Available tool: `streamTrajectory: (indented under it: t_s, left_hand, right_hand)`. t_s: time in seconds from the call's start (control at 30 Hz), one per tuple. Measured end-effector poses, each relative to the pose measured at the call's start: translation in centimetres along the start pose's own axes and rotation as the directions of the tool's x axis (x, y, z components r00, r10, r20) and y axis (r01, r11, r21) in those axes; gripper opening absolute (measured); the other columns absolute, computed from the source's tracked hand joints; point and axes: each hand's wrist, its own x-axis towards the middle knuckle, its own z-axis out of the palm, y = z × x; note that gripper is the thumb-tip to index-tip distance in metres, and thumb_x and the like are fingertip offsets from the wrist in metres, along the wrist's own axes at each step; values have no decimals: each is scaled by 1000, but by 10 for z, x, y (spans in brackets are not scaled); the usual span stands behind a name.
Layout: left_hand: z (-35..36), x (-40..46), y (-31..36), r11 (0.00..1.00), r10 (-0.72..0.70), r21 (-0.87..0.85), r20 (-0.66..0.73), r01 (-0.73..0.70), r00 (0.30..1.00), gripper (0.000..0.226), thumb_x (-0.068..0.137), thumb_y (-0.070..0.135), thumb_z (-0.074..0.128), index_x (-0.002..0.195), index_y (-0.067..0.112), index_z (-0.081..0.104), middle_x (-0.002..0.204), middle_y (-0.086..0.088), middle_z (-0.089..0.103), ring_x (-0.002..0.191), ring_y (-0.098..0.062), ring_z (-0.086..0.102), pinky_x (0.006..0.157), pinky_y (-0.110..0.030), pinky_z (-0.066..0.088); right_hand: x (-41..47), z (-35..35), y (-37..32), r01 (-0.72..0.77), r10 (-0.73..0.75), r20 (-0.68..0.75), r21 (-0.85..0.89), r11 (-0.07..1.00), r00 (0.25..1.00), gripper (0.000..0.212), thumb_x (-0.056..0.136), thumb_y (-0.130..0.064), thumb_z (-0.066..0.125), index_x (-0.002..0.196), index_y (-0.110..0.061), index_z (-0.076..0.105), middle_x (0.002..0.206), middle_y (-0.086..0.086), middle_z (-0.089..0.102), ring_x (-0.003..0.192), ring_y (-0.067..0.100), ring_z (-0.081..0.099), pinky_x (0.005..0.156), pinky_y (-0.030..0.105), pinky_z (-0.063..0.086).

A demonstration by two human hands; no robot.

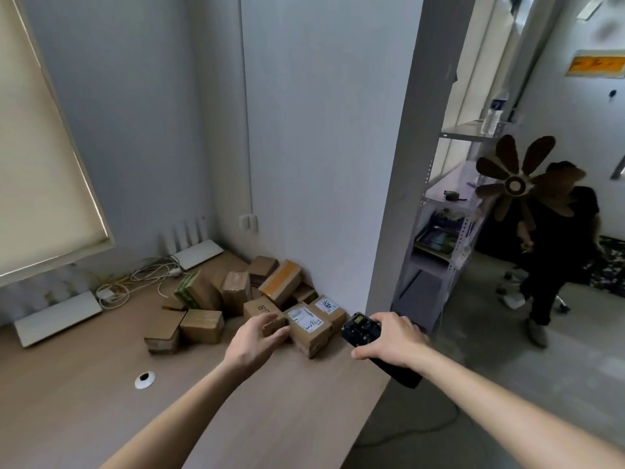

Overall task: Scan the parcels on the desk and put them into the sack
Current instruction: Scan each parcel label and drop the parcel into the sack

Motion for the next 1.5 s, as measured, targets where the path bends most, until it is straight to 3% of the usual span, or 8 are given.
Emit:
streamTrajectory:
  t_s: [0.13, 0.43, 0.57, 0.7, 0.8, 0.9, 1.07, 1.5]
  left_hand:
    - [21, 48, -28, 998, -65, 5, 35, 65, 997, 52, 94, 43, 64, 140, 19, 55, 141, -4, 56, 122, -17, 56, 98, -28, 47]
    - [100, 162, -110, 952, -305, 19, 179, 306, 936, 60, 92, 53, 62, 143, 23, 50, 139, -1, 58, 123, -17, 56, 106, -40, 48]
    - [139, 210, -134, 936, -352, 69, 181, 345, 918, 60, 96, 48, 58, 148, 21, 46, 146, -1, 52, 132, -17, 50, 110, -31, 39]
    - [171, 249, -157, 919, -393, 29, 177, 394, 902, 61, 98, 46, 56, 151, 19, 43, 150, -1, 49, 137, -18, 47, 112, -32, 37]
    - [186, 270, -170, 913, -396, -21, 193, 407, 898, 59, 97, 44, 59, 149, 18, 45, 147, -2, 53, 134, -17, 50, 113, -33, 39]
    - [193, 289, -181, 902, -408, -70, 186, 427, 894, 61, 97, 45, 59, 150, 18, 43, 149, -2, 51, 135, -18, 49, 114, -34, 38]
    - [196, 307, -197, 883, -437, -108, 159, 456, 885, 62, 100, 39, 57, 153, 14, 37, 153, -5, 46, 140, -22, 43, 115, -37, 35]
    - [205, 344, -222, 829, -471, -283, 112, 482, 875, 72, 93, 49, 63, 153, 21, 37, 150, 1, 48, 136, -18, 46, 115, -39, 38]
  right_hand:
    - [63, 24, 4, -26, 26, 53, 7, 1000, 998, 87, 56, -66, 87, 134, -37, 61, 128, -4, 69, 118, 24, 64, 93, 34, 54]
    - [224, 110, 26, -41, 36, 211, 17, 999, 977, 82, 60, -62, 85, 134, -39, 58, 126, -7, 67, 114, 21, 64, 85, 31, 53]
    - [291, 146, 38, -37, 29, 244, 25, 999, 969, 74, 60, -61, 85, 126, -39, 60, 122, -9, 68, 109, 20, 65, 84, 32, 55]
    - [342, 183, 49, -75, 51, 227, 99, 992, 973, 65, 63, -57, 87, 119, -35, 66, 115, -8, 71, 104, 19, 66, 83, 33, 56]
    - [362, 207, 57, -110, 71, 226, 165, 980, 972, 60, 64, -52, 90, 116, -32, 67, 111, -7, 72, 103, 18, 66, 83, 32, 55]
    - [367, 223, 63, -107, 61, 260, 167, 980, 964, 63, 63, -54, 91, 116, -34, 62, 105, -15, 67, 96, 12, 64, 71, 27, 48]
    - [369, 235, 64, -92, 47, 292, 143, 985, 955, 65, 63, -59, 88, 117, -44, 54, 104, -19, 64, 99, 12, 65, 82, 34, 56]
    - [379, 249, 70, -154, 89, 261, 238, 959, 961, 54, 63, -57, 87, 104, -41, 56, 100, -19, 68, 95, 10, 66, 83, 34, 57]
